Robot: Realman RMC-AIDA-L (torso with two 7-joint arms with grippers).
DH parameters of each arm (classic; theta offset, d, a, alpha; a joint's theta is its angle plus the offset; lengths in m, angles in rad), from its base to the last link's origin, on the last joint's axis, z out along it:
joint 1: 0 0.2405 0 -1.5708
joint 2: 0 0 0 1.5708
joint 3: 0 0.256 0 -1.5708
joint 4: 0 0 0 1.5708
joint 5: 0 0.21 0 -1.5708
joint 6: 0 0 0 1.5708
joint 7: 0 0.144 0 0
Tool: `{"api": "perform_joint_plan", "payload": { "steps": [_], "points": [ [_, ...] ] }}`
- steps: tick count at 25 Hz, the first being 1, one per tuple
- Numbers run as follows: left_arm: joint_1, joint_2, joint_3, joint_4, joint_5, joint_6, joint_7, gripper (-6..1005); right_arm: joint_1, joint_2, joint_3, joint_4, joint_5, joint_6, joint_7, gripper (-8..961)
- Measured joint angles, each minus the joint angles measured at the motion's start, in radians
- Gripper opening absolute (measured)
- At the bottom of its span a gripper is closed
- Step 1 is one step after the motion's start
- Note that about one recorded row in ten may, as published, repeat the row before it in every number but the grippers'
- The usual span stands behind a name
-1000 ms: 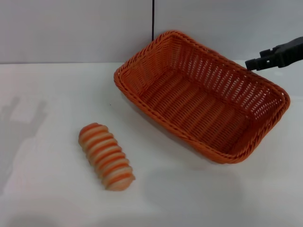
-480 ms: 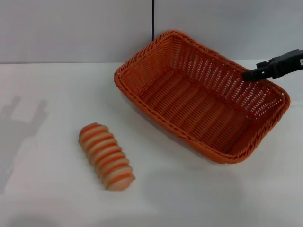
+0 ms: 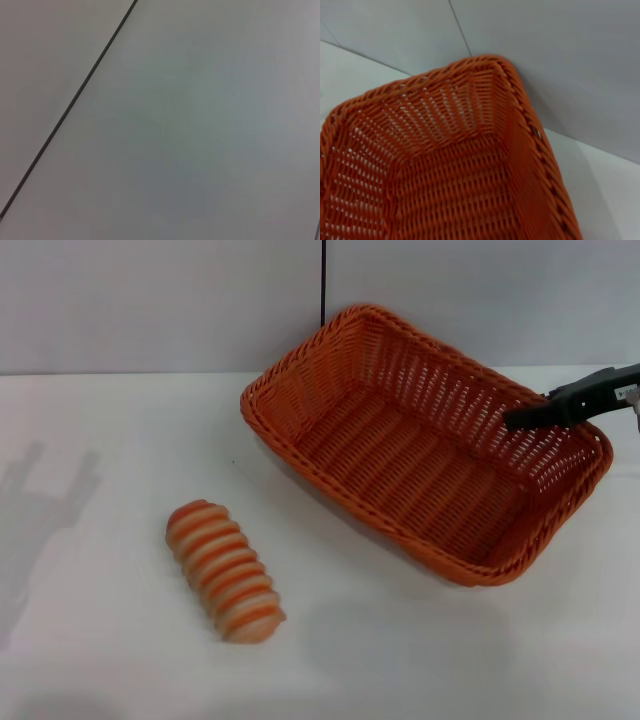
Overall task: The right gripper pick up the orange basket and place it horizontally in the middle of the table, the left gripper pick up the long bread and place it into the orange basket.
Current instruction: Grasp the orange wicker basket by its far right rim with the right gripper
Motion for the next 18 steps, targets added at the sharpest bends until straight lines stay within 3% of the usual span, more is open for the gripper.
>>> {"api": "perform_joint_plan", "payload": {
  "steps": [14,18],
  "points": [
    [0.007,-0.001,-0.001,0.0,-0.002,0.001,0.0,845,-0.01,0.009,0.009,0.0,0.012,-0.014,-0.025,149],
    [0.008,0.0,-0.003,0.0,-0.003,0.001,-0.001,846,-0.015,0.01,0.021,-0.003,0.029,-0.015,-0.037,149]
  ]
}}
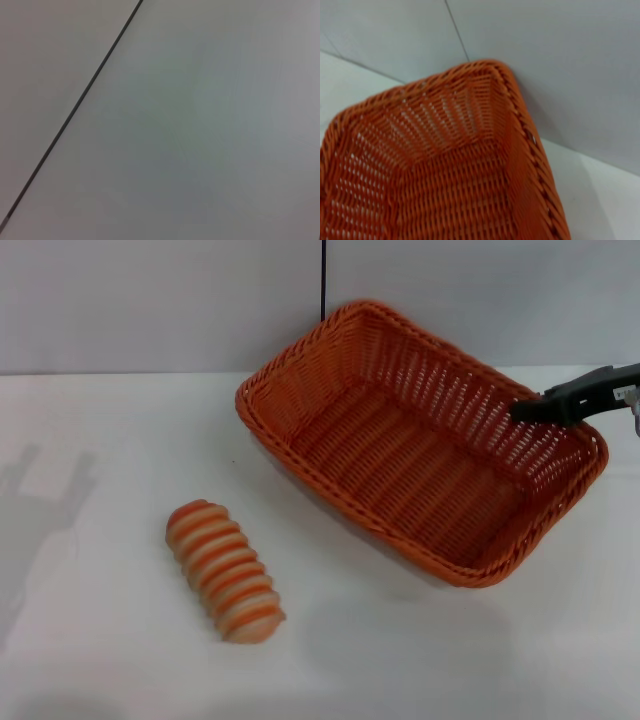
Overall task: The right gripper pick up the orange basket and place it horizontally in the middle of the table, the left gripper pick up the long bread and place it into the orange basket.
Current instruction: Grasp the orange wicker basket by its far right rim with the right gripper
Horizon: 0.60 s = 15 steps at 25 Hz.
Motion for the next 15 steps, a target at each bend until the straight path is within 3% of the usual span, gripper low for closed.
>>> {"api": "perform_joint_plan", "payload": {
  "steps": [15],
  "points": [
    [-0.024,0.002,-0.006,0.012,-0.003,-0.01,0.0,845,-0.096,-0.01,0.028,-0.085,0.259,0.017,-0.054,150]
  ]
}}
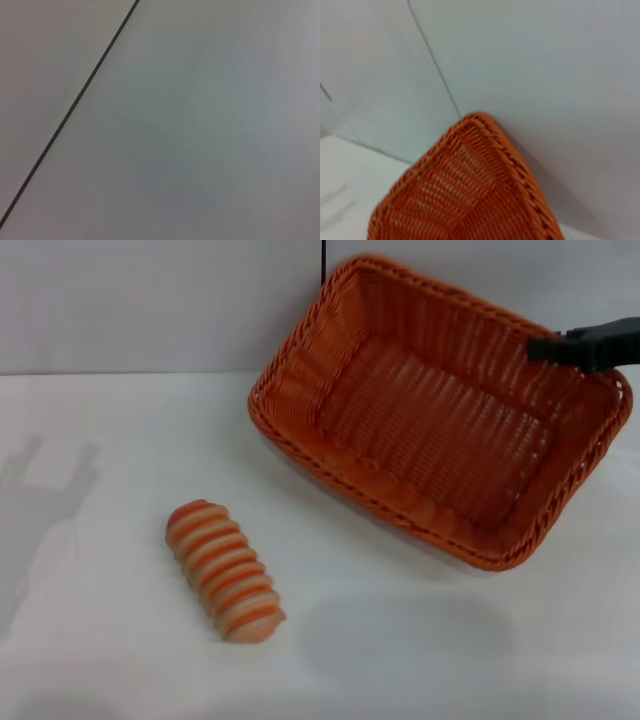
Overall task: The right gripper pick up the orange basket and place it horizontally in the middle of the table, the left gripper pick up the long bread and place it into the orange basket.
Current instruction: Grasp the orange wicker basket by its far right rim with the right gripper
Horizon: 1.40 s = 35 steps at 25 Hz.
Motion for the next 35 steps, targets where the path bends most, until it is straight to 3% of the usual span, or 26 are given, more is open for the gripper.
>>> {"api": "perform_joint_plan", "payload": {
  "steps": [5,7,18,26,31,35],
  "points": [
    [0.0,-0.002,0.0,-0.002,0.001,-0.006,0.009,845,-0.037,-0.005,0.001,-0.051,0.112,0.034,-0.016,149],
    [0.0,-0.002,0.004,-0.004,0.002,-0.015,0.013,845,-0.047,-0.018,0.003,-0.072,0.17,0.091,-0.041,149],
    [-0.013,-0.003,0.006,-0.008,0.002,-0.021,0.013,845,-0.036,-0.064,-0.007,-0.123,0.176,0.261,-0.058,149],
    [-0.026,-0.002,0.003,-0.006,0.003,-0.025,0.004,845,0.0,-0.096,-0.023,-0.162,0.056,0.384,-0.062,149],
    [-0.035,-0.002,0.003,-0.004,0.003,-0.037,0.004,844,0.042,-0.136,-0.121,-0.179,-0.046,0.452,-0.062,149],
    [-0.04,-0.002,0.006,-0.009,0.003,-0.038,0.002,844,0.084,-0.145,-0.21,-0.169,-0.112,0.469,-0.072,148]
  ]
}}
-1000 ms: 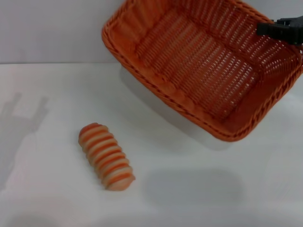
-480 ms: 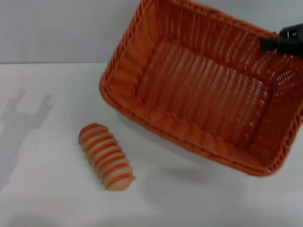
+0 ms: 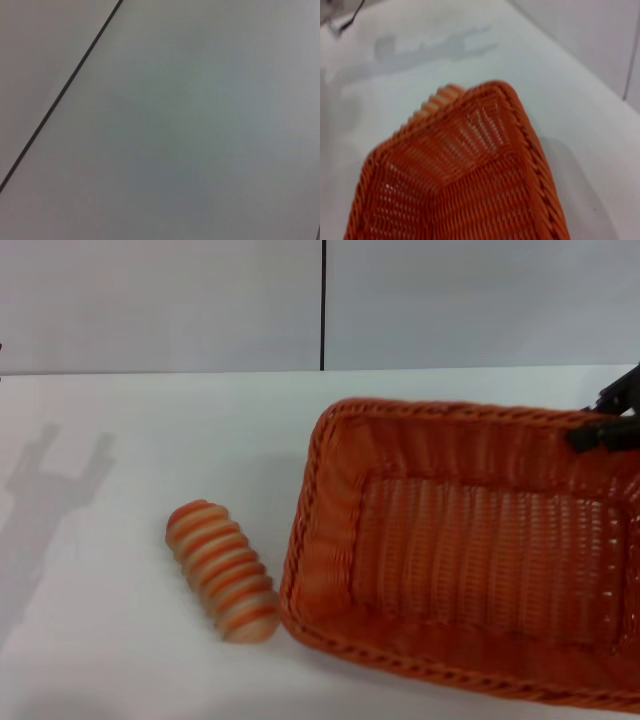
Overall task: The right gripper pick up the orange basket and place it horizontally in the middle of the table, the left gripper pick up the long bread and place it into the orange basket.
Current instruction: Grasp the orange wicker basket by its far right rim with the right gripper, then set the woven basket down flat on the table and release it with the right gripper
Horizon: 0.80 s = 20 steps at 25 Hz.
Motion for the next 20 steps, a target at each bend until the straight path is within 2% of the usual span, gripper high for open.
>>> {"api": "perform_joint_plan", "payload": {
  "steps": [1,2,3,8,16,20],
  "points": [
    [0.0,0.0,0.0,0.0,0.0,0.0,0.0,844,0.008,0.005,-0.013,0.005,-0.007,-0.001,-0.011,148],
    [0.0,-0.001,0.002,-0.003,0.0,0.0,0.0,844,0.026,0.022,-0.03,0.018,-0.019,-0.004,-0.038,148],
    [0.0,-0.001,0.002,-0.003,0.0,0.0,0.0,844,0.026,0.022,-0.03,0.018,-0.019,-0.004,-0.038,148],
    [0.007,-0.002,0.003,-0.023,0.001,0.004,0.0,845,0.074,0.057,-0.035,0.063,-0.042,-0.019,-0.117,148],
    [0.017,-0.003,0.012,-0.047,0.003,0.007,0.005,846,0.136,0.07,-0.034,0.143,-0.078,-0.098,-0.214,148],
    [0.022,-0.003,0.019,-0.052,0.004,0.007,0.007,846,0.143,0.087,-0.028,0.153,-0.074,-0.137,-0.245,149]
  ]
}}
